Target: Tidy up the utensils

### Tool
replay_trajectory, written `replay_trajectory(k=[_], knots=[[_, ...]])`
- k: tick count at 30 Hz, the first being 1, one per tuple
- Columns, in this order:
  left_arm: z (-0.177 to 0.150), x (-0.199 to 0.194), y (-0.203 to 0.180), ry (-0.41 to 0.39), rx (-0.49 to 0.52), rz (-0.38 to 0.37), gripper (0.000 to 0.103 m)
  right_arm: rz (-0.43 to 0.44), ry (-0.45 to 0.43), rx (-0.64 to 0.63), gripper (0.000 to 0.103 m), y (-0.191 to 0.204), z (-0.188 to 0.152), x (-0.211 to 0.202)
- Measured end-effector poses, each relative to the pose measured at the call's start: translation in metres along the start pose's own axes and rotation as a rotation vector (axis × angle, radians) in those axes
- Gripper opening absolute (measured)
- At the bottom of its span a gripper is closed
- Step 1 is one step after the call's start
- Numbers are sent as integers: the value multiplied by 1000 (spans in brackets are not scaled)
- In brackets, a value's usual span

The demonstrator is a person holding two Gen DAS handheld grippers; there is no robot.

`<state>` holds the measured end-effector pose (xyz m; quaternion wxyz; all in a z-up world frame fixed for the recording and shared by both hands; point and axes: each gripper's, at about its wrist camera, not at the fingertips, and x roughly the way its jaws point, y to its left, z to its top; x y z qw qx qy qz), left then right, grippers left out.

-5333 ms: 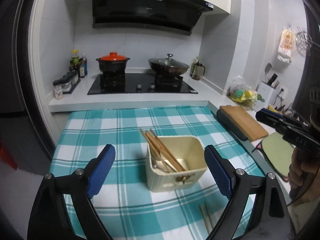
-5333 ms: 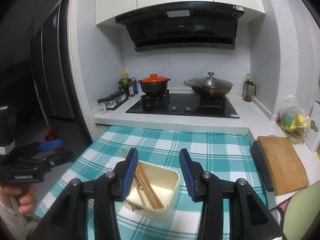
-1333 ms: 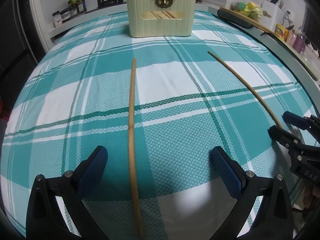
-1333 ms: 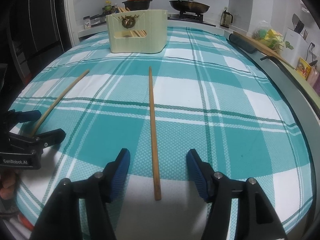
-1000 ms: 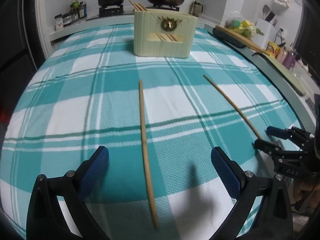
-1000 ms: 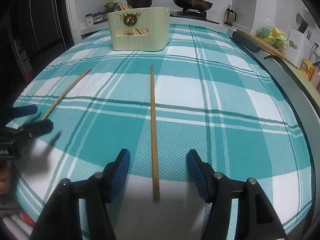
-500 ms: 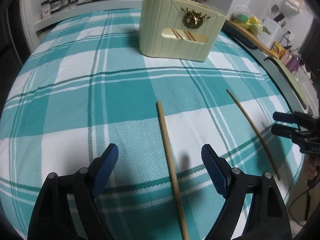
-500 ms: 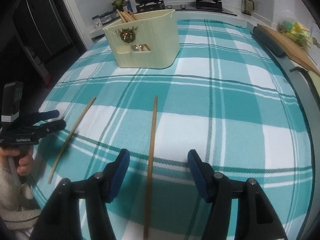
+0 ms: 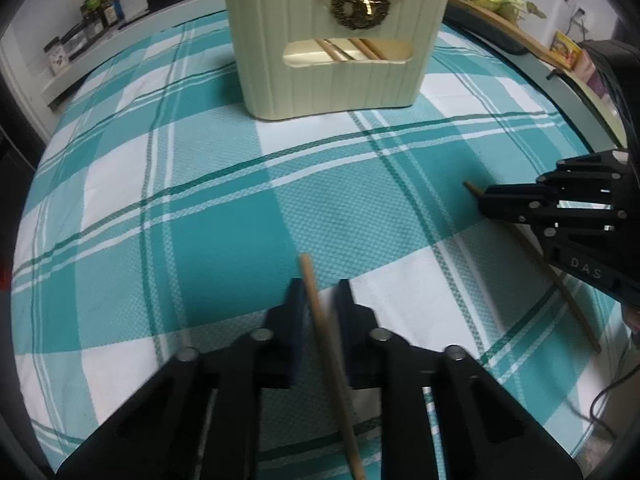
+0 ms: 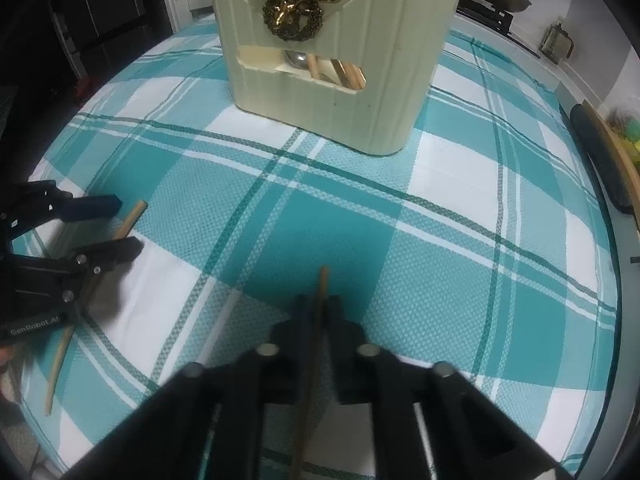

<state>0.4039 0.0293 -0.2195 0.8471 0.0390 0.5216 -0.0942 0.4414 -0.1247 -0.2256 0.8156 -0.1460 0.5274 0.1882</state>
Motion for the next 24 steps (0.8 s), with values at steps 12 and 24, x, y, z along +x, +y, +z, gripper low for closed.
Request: replay_trajectory(k=[12,24], knots=[[0,-124,0,-344,-66,-77,5,95,-322,150,5,-19,-9,-113],[-19,-222,-3,-611,-88,-102,4,36,-679,74,5,15,-32,-237]])
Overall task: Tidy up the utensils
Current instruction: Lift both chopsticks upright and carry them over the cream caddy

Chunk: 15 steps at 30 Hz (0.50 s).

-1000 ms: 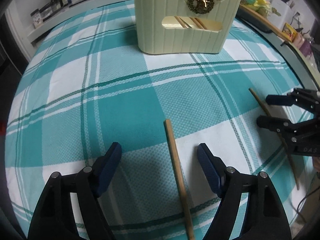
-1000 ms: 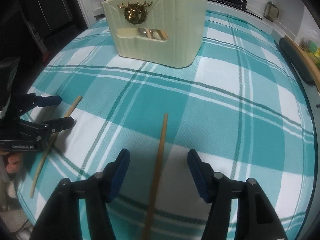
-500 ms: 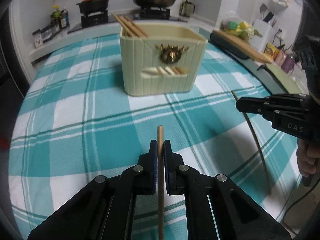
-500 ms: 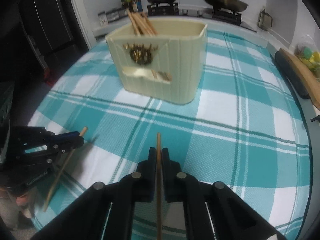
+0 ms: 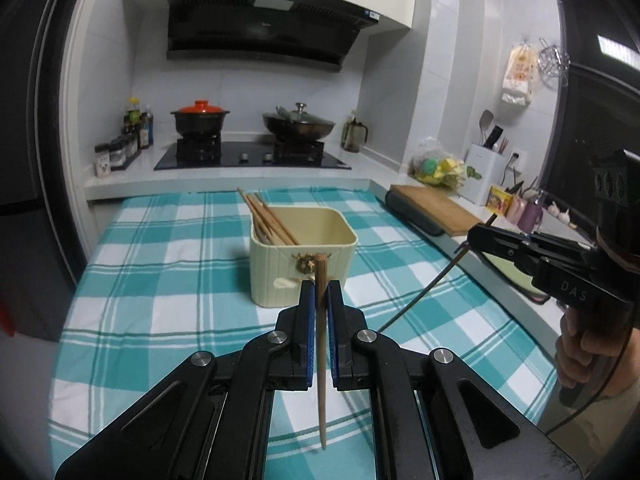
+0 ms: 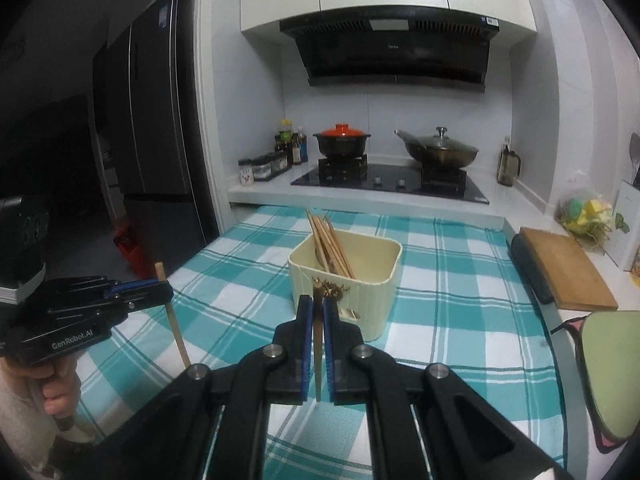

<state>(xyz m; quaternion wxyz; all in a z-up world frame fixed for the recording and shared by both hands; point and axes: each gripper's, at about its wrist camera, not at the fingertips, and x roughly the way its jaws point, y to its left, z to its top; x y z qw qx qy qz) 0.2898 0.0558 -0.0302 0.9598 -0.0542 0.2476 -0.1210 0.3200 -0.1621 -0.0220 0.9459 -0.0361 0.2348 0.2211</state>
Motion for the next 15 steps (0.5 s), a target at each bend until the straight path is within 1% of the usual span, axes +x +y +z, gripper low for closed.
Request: replay_trajectory(k=[5,11,15], knots=[[12,-14,0,-55,-17,3,4,-21,-60,-7,5,5,10,-17],[31,-21,0,-88,-5,1,4,-14,-76,-5,5,2,24,-28],[49,-25,4,-117,-16,-13,4,-16,-89,8,5,-3,36,-32]])
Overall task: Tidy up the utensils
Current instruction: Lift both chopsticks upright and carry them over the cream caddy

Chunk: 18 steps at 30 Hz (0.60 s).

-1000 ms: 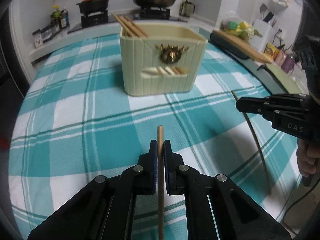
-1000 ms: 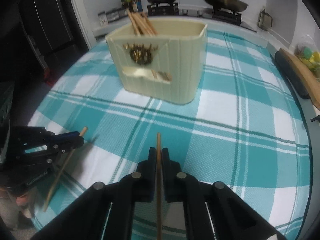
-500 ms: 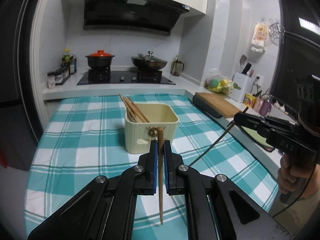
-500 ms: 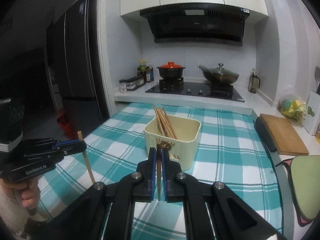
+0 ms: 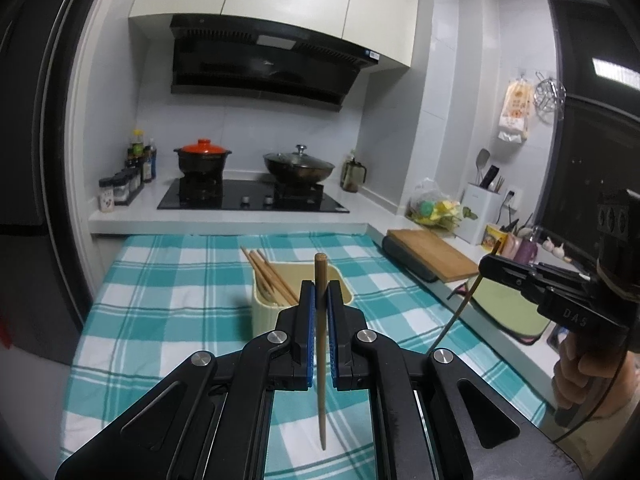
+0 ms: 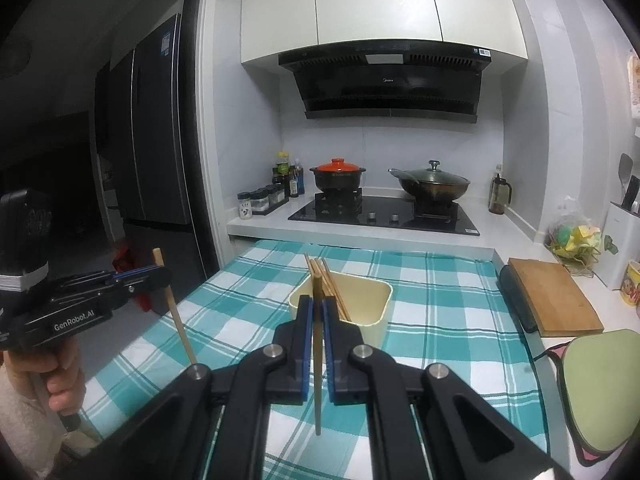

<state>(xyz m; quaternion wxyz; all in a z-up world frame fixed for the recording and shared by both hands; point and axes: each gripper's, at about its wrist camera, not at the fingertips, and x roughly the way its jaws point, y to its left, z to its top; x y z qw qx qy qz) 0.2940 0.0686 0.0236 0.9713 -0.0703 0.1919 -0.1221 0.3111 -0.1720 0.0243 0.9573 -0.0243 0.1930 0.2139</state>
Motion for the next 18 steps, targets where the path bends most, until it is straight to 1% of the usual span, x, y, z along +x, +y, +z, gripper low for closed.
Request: replay_trajectory(k=[4,9,14,18], knots=[[26,7,9,-28,-10,3,4,-2,-15,12,5,-7,15,3],[64,23,20,-64,-14,20,4,-15,-39,14,5,-21,45,20],[106,49,26,-110,-12,42,4,-17,-77,12,5,-32,83,43],[128,80,32,-139,-16,66,4,-18,-105,-3,5,-38,107,69]])
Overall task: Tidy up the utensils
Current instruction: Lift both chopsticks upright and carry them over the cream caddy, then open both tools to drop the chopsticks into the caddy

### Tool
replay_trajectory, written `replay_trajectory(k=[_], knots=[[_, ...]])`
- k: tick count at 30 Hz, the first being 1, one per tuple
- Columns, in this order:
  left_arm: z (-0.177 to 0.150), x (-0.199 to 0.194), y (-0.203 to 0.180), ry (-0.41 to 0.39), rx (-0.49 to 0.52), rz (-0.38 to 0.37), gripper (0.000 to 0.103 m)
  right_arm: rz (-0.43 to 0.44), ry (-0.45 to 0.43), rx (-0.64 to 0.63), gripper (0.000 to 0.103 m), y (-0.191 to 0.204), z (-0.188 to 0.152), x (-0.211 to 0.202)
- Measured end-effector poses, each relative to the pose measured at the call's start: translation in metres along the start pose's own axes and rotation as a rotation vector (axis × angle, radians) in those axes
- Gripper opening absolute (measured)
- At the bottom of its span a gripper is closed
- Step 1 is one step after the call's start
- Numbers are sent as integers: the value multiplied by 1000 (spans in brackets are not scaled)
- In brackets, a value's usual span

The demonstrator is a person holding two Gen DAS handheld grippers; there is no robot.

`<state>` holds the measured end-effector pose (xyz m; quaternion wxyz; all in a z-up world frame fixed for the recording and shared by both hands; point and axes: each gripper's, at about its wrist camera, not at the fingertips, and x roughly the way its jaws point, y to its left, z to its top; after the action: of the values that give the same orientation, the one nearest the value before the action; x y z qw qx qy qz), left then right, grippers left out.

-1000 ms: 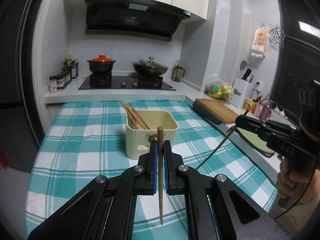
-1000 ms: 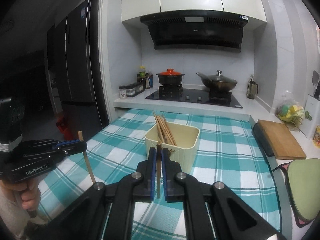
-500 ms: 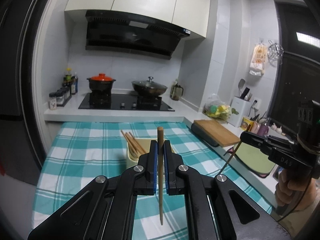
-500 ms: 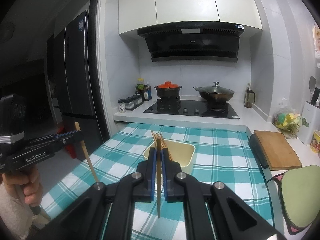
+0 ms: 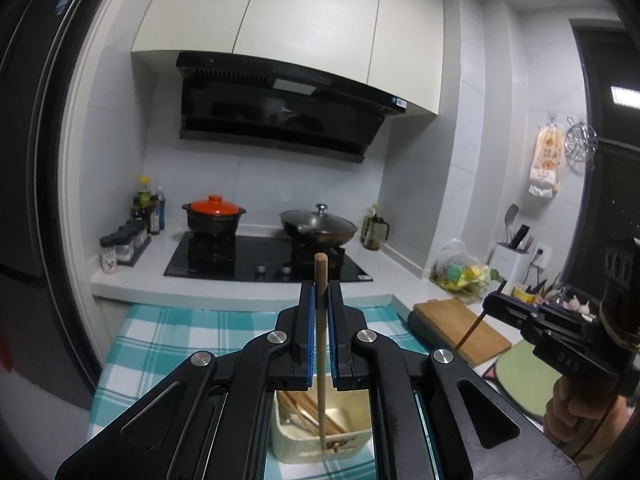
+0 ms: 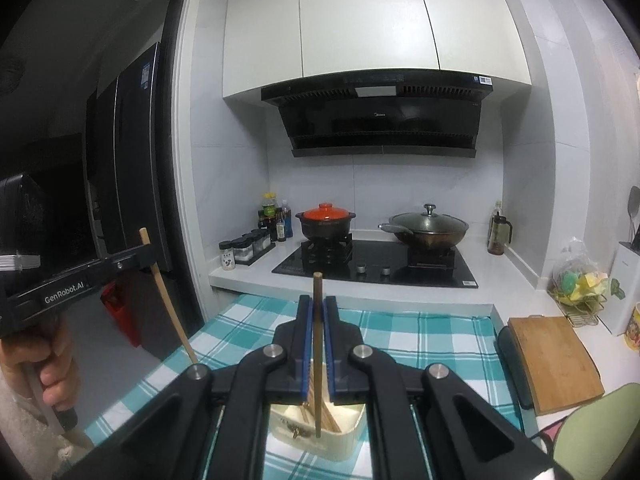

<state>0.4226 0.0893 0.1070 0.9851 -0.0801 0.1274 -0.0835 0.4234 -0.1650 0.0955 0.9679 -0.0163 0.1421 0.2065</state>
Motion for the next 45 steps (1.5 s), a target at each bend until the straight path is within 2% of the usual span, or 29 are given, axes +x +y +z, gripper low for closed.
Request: replay_trajectory(k=[5,11,15,20,22,24,25,26,27,28,29,30,32,34,36,39,43,45], knots=[[-3,51,-2,22,9,25,4,-4,16,-11,5,-6,5,44],[-38,111,2,116,0,33,4,1,88,-73,5,-7,-14,93],[-71,150,9,227,-12,42,4,16,207,-72,5,-14,-37,133],[-102,189,19,349,-31,78,5,52,371,-8,6,-27,-69,190],[-105,194,26,373,-44,95,17,79,422,56,7,-35,-78,209],[-102,187,34,359,-62,111,51,90,418,113,13,-43,-80,220],[-99,179,37,336,-65,123,59,89,409,131,19,-45,-81,220],[-95,171,40,313,-59,131,68,84,388,157,30,-49,-78,218],[-91,162,42,293,-43,141,73,81,361,176,44,-52,-75,214],[-87,150,40,276,-17,155,76,77,334,183,48,-54,-73,207],[-84,141,39,261,6,170,83,68,310,178,49,-53,-70,199],[-83,128,36,242,31,188,91,56,290,162,49,-51,-66,190],[-81,103,29,202,77,228,101,40,250,130,49,-46,-60,173],[-84,76,17,176,126,256,102,25,201,107,53,-41,-54,151],[-87,54,6,168,154,278,103,9,150,90,67,-34,-51,123],[-95,17,-13,153,182,316,103,-17,73,60,83,-18,-51,75],[-110,-23,-30,184,156,337,103,-46,3,33,93,5,-60,14],[-118,-39,-35,187,130,350,103,-68,-6,27,103,14,-68,-10]])
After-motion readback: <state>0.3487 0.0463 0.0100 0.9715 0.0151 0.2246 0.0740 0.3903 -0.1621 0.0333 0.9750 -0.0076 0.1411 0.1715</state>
